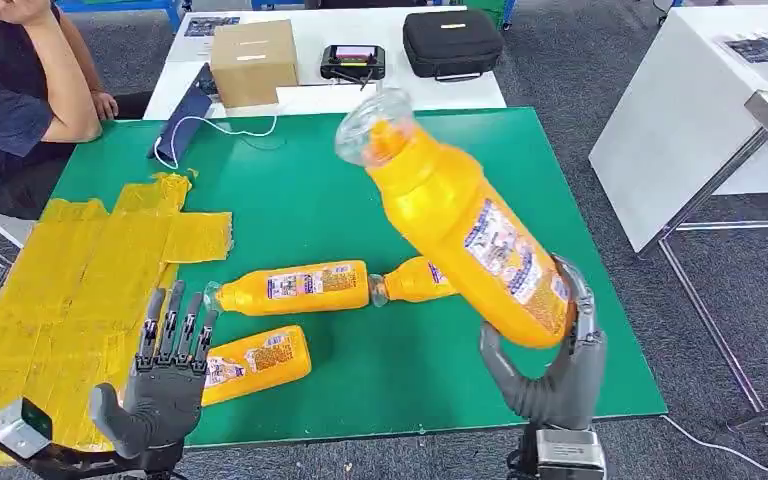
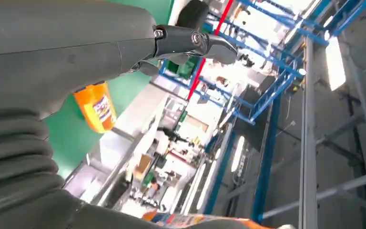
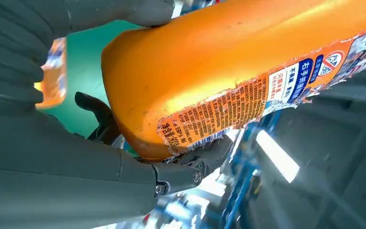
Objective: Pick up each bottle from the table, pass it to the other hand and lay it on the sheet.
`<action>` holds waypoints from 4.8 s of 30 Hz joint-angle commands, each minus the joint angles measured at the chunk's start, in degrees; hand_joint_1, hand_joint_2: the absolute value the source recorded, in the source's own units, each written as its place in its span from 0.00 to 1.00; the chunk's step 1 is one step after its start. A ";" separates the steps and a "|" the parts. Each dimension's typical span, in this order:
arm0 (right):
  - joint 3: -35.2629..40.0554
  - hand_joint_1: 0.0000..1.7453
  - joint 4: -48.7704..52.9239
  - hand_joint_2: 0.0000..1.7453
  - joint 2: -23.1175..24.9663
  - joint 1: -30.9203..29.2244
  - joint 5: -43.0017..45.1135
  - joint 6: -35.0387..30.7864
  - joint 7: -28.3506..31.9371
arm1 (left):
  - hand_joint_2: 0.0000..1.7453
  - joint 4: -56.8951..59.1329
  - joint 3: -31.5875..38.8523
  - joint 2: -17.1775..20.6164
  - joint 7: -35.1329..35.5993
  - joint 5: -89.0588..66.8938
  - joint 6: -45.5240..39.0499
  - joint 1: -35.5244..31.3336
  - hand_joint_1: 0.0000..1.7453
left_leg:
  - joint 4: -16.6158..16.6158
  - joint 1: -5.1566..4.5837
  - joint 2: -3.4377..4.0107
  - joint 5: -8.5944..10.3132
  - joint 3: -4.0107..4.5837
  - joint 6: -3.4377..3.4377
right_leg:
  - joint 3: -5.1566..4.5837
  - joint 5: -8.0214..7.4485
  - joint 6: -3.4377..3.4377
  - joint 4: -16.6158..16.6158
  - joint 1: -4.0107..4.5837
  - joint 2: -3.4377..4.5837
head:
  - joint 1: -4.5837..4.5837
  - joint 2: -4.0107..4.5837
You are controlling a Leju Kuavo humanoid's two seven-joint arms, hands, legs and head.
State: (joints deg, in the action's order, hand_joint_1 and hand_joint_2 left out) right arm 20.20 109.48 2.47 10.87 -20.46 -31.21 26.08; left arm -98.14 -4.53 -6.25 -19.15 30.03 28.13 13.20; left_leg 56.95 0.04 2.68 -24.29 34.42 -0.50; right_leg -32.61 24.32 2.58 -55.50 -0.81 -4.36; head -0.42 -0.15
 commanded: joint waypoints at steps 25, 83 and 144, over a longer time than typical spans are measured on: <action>20.51 1.00 -32.02 1.00 3.34 -18.75 -4.58 10.04 -8.84 | 1.00 0.65 -7.40 2.27 -1.38 0.88 -0.18 -3.75 0.00 | -0.03 0.13 -0.08 -0.06 -0.26 0.07 | 0.28 0.04 -0.13 0.07 0.06 0.48 | 0.00 0.00; 34.42 1.00 -42.20 1.00 3.09 -21.94 -10.28 14.57 -10.55 | 1.00 2.34 -10.28 5.50 -6.02 -33.04 -16.10 -7.39 1.00 | -0.05 0.11 -0.29 -0.03 -0.22 0.06 | 0.26 0.09 -0.12 0.08 0.04 0.26 | -0.02 0.00; 12.65 0.00 -12.70 1.00 -1.84 -9.71 -7.87 13.30 -12.74 | 1.00 33.24 -6.20 28.19 14.89 -109.13 -35.40 -29.25 1.00 | -0.08 0.12 -0.28 0.17 -0.07 0.11 | 0.02 -0.03 -0.31 0.00 0.08 0.12 | -0.07 0.00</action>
State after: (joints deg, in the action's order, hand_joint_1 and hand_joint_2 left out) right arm 33.33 98.14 1.40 2.84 -28.33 -18.03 13.77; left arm -82.77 -5.16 16.61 -5.68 -78.12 -10.99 -8.15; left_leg 56.96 0.11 2.71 -24.12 34.61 -0.42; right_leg -32.86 24.23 2.37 -55.56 -0.71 -4.42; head -0.48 -0.15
